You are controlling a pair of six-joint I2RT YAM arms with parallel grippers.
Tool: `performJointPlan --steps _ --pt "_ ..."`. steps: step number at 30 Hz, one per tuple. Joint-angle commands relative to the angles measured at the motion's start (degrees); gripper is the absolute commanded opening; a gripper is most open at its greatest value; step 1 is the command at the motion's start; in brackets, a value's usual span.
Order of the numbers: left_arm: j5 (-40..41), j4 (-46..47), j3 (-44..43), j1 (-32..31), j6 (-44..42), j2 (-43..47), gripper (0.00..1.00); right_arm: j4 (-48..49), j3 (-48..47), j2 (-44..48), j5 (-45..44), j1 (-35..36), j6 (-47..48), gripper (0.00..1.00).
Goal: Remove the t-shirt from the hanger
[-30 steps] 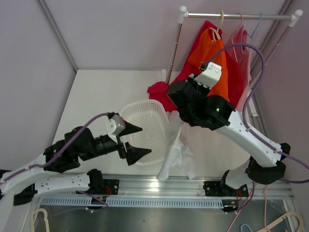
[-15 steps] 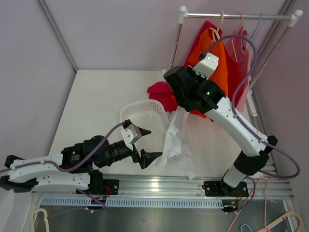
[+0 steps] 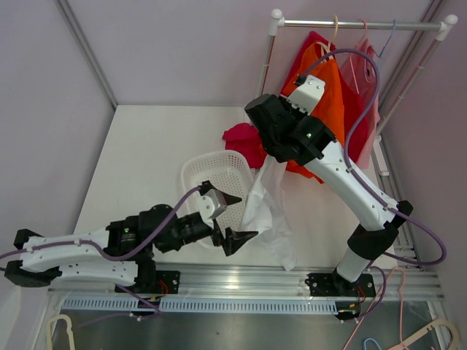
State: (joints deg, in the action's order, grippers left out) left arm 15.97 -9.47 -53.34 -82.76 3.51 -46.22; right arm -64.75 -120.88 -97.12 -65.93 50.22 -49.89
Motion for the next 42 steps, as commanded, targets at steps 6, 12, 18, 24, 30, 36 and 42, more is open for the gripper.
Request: performJointPlan --steps 6,12,18,24,30,36,42 --pt "7.85 -3.62 -6.68 1.28 4.75 -10.03 0.43 2.87 -3.05 0.44 -1.83 1.02 0.23 0.0" --pt "4.37 -2.48 -4.84 1.02 4.14 -3.54 0.01 4.54 -3.39 0.44 -1.92 0.68 3.04 0.0" --pt "-8.9 -2.92 -4.24 -2.93 3.17 5.5 0.01 5.16 -4.36 -0.61 6.42 -6.7 5.24 0.0" --pt "-32.21 -3.35 -1.95 -2.93 5.19 7.9 0.0 5.51 -6.91 -2.02 13.35 -13.21 7.61 0.0" --pt "-33.82 -2.4 3.94 -2.93 5.63 5.88 0.01 3.33 -12.43 -2.37 26.68 -17.43 8.24 0.0" --pt "-29.0 9.03 9.92 4.52 9.22 1.31 0.01 1.11 -6.17 4.12 37.27 -13.15 7.69 0.0" --pt "-13.36 -1.12 -1.72 19.2 17.58 -1.33 0.01 8.22 12.75 20.63 39.21 -2.15 14.73 0.0"
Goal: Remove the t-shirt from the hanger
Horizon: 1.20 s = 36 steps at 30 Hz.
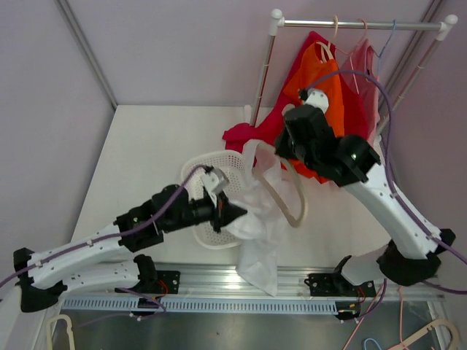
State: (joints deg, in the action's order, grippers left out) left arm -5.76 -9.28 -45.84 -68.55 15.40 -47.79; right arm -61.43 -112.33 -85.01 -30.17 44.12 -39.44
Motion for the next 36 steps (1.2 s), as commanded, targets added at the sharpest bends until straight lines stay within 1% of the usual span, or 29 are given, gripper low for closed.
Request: performJointPlan --steps 1,2,3,4,5,6,7,8,9,10,12,13,15,16,17,18,22,25,27,28,30,31,32,33,34,35,36 --pt "10.83 -4.23 -11.7 10.32 7.96 -0.54 0.01 5.87 8.67 10.98 3.72 5.0 5.07 0.0" --pt "10.42 -7.39 -14.33 13.76 9.2 -1.68 0.01 7.01 10.54 13.27 5.02 5.01 5.42 0.0" --pt "8.85 -13.69 -23.76 17.02 10.17 -5.26 0.01 8.76 12.12 17.47 5.12 5.01 5.78 0.0" --pt "3.01 -15.84 -26.98 23.05 10.44 -7.3 0.01 9.57 14.23 19.34 4.86 5.1 6.13 0.0" --pt "0.77 -17.08 -32.93 25.29 9.57 -9.23 0.01 10.44 15.12 21.01 4.51 5.01 7.17 0.0" --pt "-0.47 -18.66 -35.78 26.53 8.78 -10.99 0.01 11.76 15.65 23.38 4.34 5.1 7.62 0.0" --pt "-1.18 -19.45 -41.55 28.11 6.77 -14.58 0.01 11.94 16.0 24.18 3.81 5.1 7.89 0.0" --pt "-2.05 -20.33 -48.39 28.47 5.71 -16.35 0.01 12.21 16.27 24.71 3.63 5.19 8.76 0.0" --pt "-2.5 -21.99 -51.51 28.65 4.91 -18.28 0.01 12.38 16.44 25.24 3.46 5.19 9.46 0.0" --pt "-3.2 -22.71 -61.28 28.91 3.77 -21.78 0.01 12.56 16.53 25.25 3.19 5.19 10.17 0.0" --pt "-6.62 -24.9 -67.68 28.92 3.06 -25.58 0.01 13.61 17.06 24.9 1.53 5.19 11.66 0.0" --pt "-7.85 -25.78 -77.37 28.92 2.71 -29.25 0.01 14.31 17.41 24.55 1.0 5.01 12.45 0.0" --pt "-11.19 -29.37 -83.33 28.92 2.97 -33.05 0.01 16.33 18.02 24.02 -0.67 5.01 13.94 0.0" --pt "-12.07 -30.44 -88.66 28.92 2.88 -34.72 0.01 16.86 18.11 23.67 -2.24 5.01 14.39 0.0" --pt "-12.26 -31.23 -92.11 28.92 2.97 -36.65 0.01 17.39 18.03 22.88 -2.69 4.93 14.91 0.0" --pt "-12.35 -31.5 -93.71 28.92 2.88 -37.19 0.01 18.35 17.94 22.61 -3.05 4.4 15.18 0.0" --pt "-11.73 -29.83 -93.64 29.18 1.05 -36.94 0.01 21.26 17.94 21.65 -2.88 2.74 16.67 0.0" --pt "-11.2 -30.1 -91.1 29.7 0.69 -35.62 0.01 24.33 18.2 20.77 -2.43 1.24 17.99 0.0" --pt "-11.2 -28.96 -85.92 29.71 0.86 -33.87 0.01 28.8 18.64 20.24 -2.61 0.53 20.8 0.0" --pt "-10.59 -27.91 -78.25 29.71 0.86 -31.08 0.01 30.39 18.73 19.89 -3.13 0.01 21.94 0.0" --pt "-8.4 -23.45 -72.31 29.71 0.78 -27.38 0.01 33.56 17.77 18.05 -3.67 -2.36 24.4 0.0" --pt "-7.17 -21.76 -65.41 29.71 0.08 -23.53 0.01 34.26 17.15 17.26 -3.32 -3.24 25.11 0.0" --pt "-4.2 -20.44 -64.29 29.79 -0.36 -22.01 0.01 34.1 15.06 16.47 -2.96 -5.08 25.38 0.0" --pt "-3.48 -19.91 -64.11 29.97 -1.24 -21.12 0.01 33.75 13.99 14.72 -1.74 -5.79 25.55 0.0" --pt "-3.56 -20.51 -65.67 30.84 -1.6 -21.03 0.01 33.57 13.03 14.0 -1.12 -6.58 25.64 0.0" --pt "-3.99 -21.82 -70.04 31.2 -2.12 -21.9 0.01 33.22 12.23 13.39 -0.77 -7.37 25.73 0.0" --pt "-4.0 -25.66 -76.17 31.46 -3.43 -23.04 0.01 33.39 11.7 13.03 -0.24 -7.64 25.73 0.0"
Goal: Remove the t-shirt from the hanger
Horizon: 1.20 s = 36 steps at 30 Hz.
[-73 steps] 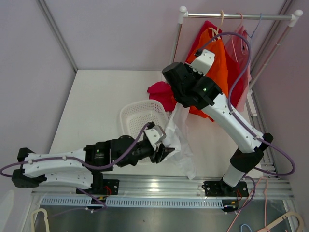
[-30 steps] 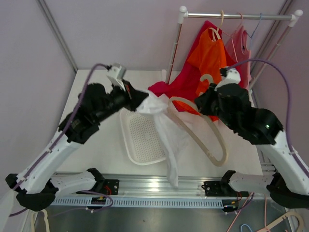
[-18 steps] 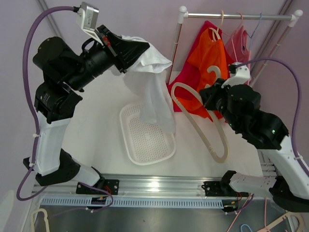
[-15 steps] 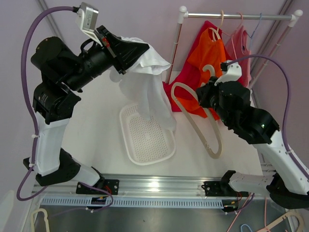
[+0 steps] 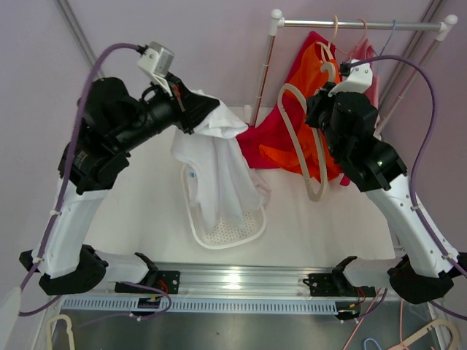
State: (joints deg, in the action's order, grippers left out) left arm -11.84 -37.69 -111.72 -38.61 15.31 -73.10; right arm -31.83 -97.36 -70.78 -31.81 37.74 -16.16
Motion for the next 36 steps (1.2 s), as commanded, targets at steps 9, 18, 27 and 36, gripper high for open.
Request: performJointPlan --steps 9,18,27,36 --pt "1.37 1.02 -1.39 2.14 -0.21 2.58 0.01 12.58 -0.55 -4.62 6.59 -5.65 4.47 0.0" --pt "3.4 24.41 46.14 2.14 12.45 11.85 0.01 16.02 -12.84 -17.52 13.16 -10.84 7.9 0.0" --pt "3.33 30.38 60.19 2.92 29.05 -5.37 0.01 17.06 -26.99 -29.84 21.96 -15.67 10.18 0.0" --pt "-8.29 43.76 69.09 6.62 34.0 -12.69 0.97 16.55 -39.73 -42.32 25.04 -16.9 11.42 0.0"
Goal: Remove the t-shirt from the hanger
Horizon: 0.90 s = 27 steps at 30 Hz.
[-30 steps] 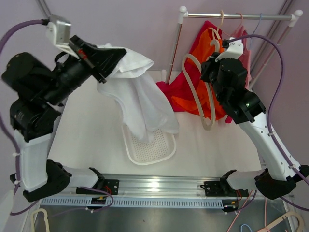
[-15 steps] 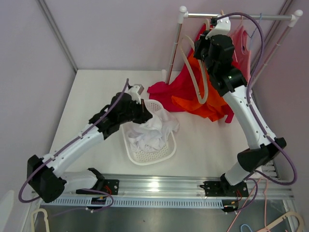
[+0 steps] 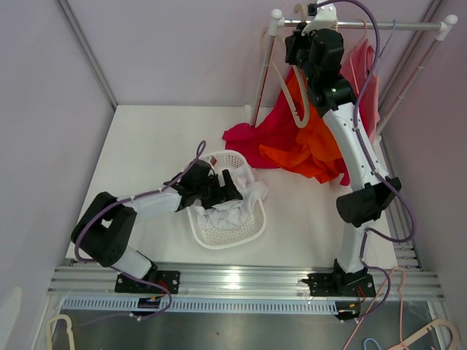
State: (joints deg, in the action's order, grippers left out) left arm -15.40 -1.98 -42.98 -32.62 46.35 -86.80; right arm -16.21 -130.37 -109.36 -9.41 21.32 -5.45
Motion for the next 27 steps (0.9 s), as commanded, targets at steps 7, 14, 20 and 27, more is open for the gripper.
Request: performJointPlan --steps 7,14,20,27 --pt "8.06 -4.06 -3.77 -5.95 -3.54 17.68 0.99 -0.05 -10.35 -8.85 2.47 -0.84 -1.49 0.0" --pt "12.85 -15.95 -14.04 -11.76 -7.49 30.1 1.0 -3.39 -9.82 -9.38 2.38 -1.2 -3.42 0.11" --pt "13.99 -17.62 -16.87 -12.73 -11.27 30.82 1.0 -6.55 -2.79 1.05 -0.08 -1.46 -3.43 0.51" --pt "20.65 -12.88 -16.61 -20.0 -15.4 31.61 1.0 -14.64 -1.91 10.39 -0.35 -3.74 -1.58 0.73"
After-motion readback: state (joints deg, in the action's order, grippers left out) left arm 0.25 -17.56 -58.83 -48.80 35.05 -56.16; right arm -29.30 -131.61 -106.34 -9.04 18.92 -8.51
